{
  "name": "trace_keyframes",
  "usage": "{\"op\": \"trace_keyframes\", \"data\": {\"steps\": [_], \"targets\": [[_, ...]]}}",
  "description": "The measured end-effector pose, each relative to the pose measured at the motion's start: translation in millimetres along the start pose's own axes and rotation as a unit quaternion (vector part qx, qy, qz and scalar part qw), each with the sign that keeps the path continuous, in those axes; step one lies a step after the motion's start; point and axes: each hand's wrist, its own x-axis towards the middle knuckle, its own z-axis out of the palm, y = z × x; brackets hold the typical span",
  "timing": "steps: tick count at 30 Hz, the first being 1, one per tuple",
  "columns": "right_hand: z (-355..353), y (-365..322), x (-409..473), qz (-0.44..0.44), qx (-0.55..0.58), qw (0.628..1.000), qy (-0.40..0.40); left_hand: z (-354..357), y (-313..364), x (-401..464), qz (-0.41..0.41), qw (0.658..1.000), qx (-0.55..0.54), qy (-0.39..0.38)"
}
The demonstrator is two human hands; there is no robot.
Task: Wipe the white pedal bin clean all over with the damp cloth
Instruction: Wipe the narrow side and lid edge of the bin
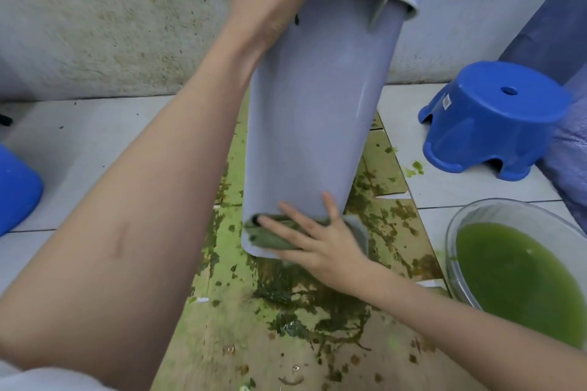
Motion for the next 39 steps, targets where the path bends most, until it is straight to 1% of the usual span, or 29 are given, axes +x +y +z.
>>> {"op": "trace_keyframes", "data": {"steps": [2, 3, 4, 5, 7, 9, 10, 11, 12, 14, 15, 16, 17, 18, 19, 20, 21, 23, 26, 28, 29, 30, 32, 33, 34, 36, 39], "targets": [[-1.4, 16.8, -26.1, 0.093, 0.060, 0.993, 0.037, -8.2, -6.1, 3.3, 0.000, 1.000, 0.002, 0.027], [-5.3, 24.6, -29.5, 0.151, 0.105, 0.982, 0.054, -11.8, -8.2, 3.8, -0.004, 0.999, 0.012, 0.039], [-13.0, 33.1, -24.6, 0.217, 0.154, 0.961, 0.074, -14.5, -9.0, 3.5, -0.008, 0.999, 0.021, 0.047], [-22.9, 42.6, -11.7, 0.288, 0.199, 0.931, 0.100, -15.9, -8.7, 2.4, -0.009, 0.998, 0.026, 0.048], [-46.4, 66.2, 30.7, 0.406, 0.288, 0.854, 0.152, -16.1, -6.3, -0.8, 0.002, 0.999, 0.029, 0.037], [-65.6, 91.7, 76.0, 0.475, 0.369, 0.774, 0.198, -16.9, -2.7, -5.9, 0.013, 0.999, 0.037, 0.022], [-71.3, 99.7, 94.0, 0.487, 0.383, 0.753, 0.220, -18.7, -2.0, -7.6, 0.015, 0.999, 0.044, 0.017], [-72.9, 101.7, 106.3, 0.490, 0.377, 0.749, 0.238, -20.8, -1.1, -8.6, 0.014, 0.998, 0.051, 0.015], [-72.1, 97.4, 110.9, 0.483, 0.355, 0.761, 0.249, -23.1, -0.6, -8.6, 0.011, 0.998, 0.061, 0.019], [-58.9, 73.1, 97.9, 0.480, 0.303, 0.789, 0.235, -27.7, -0.9, -7.4, -0.002, 0.996, 0.079, 0.037], [-49.5, 53.1, 82.5, 0.496, 0.294, 0.790, 0.208, -28.9, -1.3, -7.5, -0.009, 0.995, 0.085, 0.042], [-42.4, 31.5, 63.8, 0.521, 0.300, 0.779, 0.175, -29.5, -2.0, -7.9, -0.014, 0.995, 0.090, 0.044], [-37.2, 9.9, 45.7, 0.555, 0.321, 0.754, 0.145, -29.6, -2.2, -8.4, -0.019, 0.994, 0.094, 0.046], [-35.2, -8.2, 32.0, 0.590, 0.353, 0.716, 0.117, -29.2, -2.2, -9.4, -0.021, 0.994, 0.096, 0.046], [-35.9, -20.4, 23.4, 0.621, 0.384, 0.676, 0.099, -28.6, -2.1, -10.6, -0.023, 0.994, 0.095, 0.046], [-37.7, -25.8, 20.9, 0.638, 0.403, 0.649, 0.095, -28.0, -2.0, -11.9, -0.021, 0.994, 0.093, 0.043], [-41.4, -23.7, 26.4, 0.643, 0.407, 0.640, 0.103, -27.5, -1.7, -12.8, -0.018, 0.995, 0.092, 0.041], [-56.6, -2.0, 53.0, 0.639, 0.402, 0.640, 0.138, -27.1, -0.7, -14.2, -0.017, 0.995, 0.094, 0.039], [-80.5, 57.2, 103.8, 0.620, 0.390, 0.654, 0.187, -28.4, 0.2, -15.0, -0.015, 0.994, 0.094, 0.044], [-90.9, 94.4, 131.8, 0.617, 0.407, 0.641, 0.205, -29.4, 0.0, -14.4, -0.020, 0.995, 0.089, 0.047], [-92.8, 105.1, 140.9, 0.617, 0.404, 0.642, 0.212, -29.7, -0.2, -13.5, -0.024, 0.995, 0.088, 0.045], [-91.3, 108.0, 145.5, 0.614, 0.383, 0.656, 0.215, -30.3, -0.7, -12.3, -0.028, 0.995, 0.089, 0.041], [-82.2, 95.4, 139.6, 0.603, 0.315, 0.699, 0.220, -31.0, -0.2, -9.4, -0.037, 0.994, 0.095, 0.030], [-74.3, 83.7, 130.4, 0.597, 0.293, 0.713, 0.220, -32.3, 0.1, -7.9, -0.042, 0.994, 0.098, 0.027], [-65.7, 70.3, 118.4, 0.597, 0.289, 0.717, 0.214, -33.2, 0.4, -6.8, -0.046, 0.993, 0.102, 0.023], [-50.9, 42.6, 91.9, 0.617, 0.311, 0.695, 0.197, -33.7, 2.2, -6.0, -0.051, 0.992, 0.111, 0.014], [-48.6, 11.0, 70.9, 0.659, 0.344, 0.646, 0.175, -31.0, 8.9, -8.6, -0.049, 0.991, 0.123, -0.001]]}}
